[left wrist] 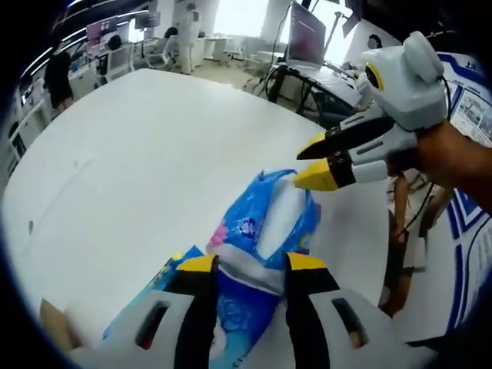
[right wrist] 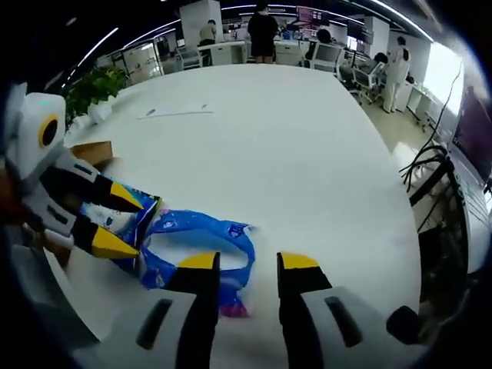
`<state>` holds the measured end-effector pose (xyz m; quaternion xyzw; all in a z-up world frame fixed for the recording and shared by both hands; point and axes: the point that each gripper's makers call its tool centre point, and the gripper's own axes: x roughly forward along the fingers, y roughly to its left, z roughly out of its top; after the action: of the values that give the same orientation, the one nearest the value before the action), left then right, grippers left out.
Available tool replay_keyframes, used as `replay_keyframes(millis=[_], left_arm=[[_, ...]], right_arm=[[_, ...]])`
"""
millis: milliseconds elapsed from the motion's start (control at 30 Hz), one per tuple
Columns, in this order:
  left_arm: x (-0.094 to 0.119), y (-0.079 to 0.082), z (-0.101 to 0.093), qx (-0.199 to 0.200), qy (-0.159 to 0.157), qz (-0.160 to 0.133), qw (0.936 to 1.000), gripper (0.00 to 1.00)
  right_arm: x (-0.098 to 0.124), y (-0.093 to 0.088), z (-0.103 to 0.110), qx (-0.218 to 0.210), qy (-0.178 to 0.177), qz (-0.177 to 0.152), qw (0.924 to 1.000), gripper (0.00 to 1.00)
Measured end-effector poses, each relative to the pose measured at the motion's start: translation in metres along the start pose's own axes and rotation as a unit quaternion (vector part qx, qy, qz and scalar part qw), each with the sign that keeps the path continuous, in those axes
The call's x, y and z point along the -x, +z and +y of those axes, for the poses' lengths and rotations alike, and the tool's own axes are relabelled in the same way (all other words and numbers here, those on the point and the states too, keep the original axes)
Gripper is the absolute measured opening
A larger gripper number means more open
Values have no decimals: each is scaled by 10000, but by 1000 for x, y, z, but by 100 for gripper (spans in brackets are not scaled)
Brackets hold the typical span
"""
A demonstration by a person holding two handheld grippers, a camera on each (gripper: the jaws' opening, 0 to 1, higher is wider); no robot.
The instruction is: Operate the shoe box by opening the lid, removing the specified soft item, and placing it in the target area until the item is outside and the box remains undamaged.
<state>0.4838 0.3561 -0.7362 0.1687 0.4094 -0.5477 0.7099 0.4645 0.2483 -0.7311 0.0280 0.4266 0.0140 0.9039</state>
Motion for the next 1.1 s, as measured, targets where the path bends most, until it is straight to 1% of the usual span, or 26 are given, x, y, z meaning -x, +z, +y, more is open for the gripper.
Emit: replay_keyframes(millis=[100, 200, 367, 500, 600, 733, 833, 900, 1000, 1033, 1067, 1100], left_arm=[[7, -1, 0, -1, 17, -32, 10000, 33], [19, 0, 2, 28, 78, -126, 9999, 32], [48, -3, 3, 83, 153, -279, 9995, 32], [75, -8, 3, 117, 241, -413, 9988, 32], [93, -15, 4, 129, 330, -454, 9983, 33], [117, -30, 6, 187, 406, -456, 9980, 34], [139, -43, 9, 220, 486, -476, 9974, 33], [153, -51, 11, 232, 530, -530, 9969, 33], [173, -65, 15, 302, 611, -564, 9961, 33], [175, -67, 16, 305, 622, -557, 9960, 33], [183, -74, 17, 349, 627, -560, 9959, 33], [188, -78, 17, 407, 635, -582, 9955, 34]], right_arm=[[8, 1, 4, -63, -17, -73, 10000, 28], [16, 1, 10, -76, -31, -129, 9999, 27], [29, 3, 21, -116, -39, -233, 9997, 27], [40, 3, 35, -112, -25, -298, 9995, 27], [48, 6, 48, -131, 16, -378, 9992, 28], [60, 12, 69, -91, 38, -461, 9989, 28], [67, 14, 90, -39, 99, -511, 9986, 28], [70, 14, 101, -7, 133, -518, 9986, 27], [74, 14, 124, 46, 207, -525, 9984, 27], [75, 14, 130, 50, 234, -518, 9984, 27], [76, 14, 138, 62, 260, -517, 9983, 27], [75, 14, 141, 84, 275, -522, 9982, 27]])
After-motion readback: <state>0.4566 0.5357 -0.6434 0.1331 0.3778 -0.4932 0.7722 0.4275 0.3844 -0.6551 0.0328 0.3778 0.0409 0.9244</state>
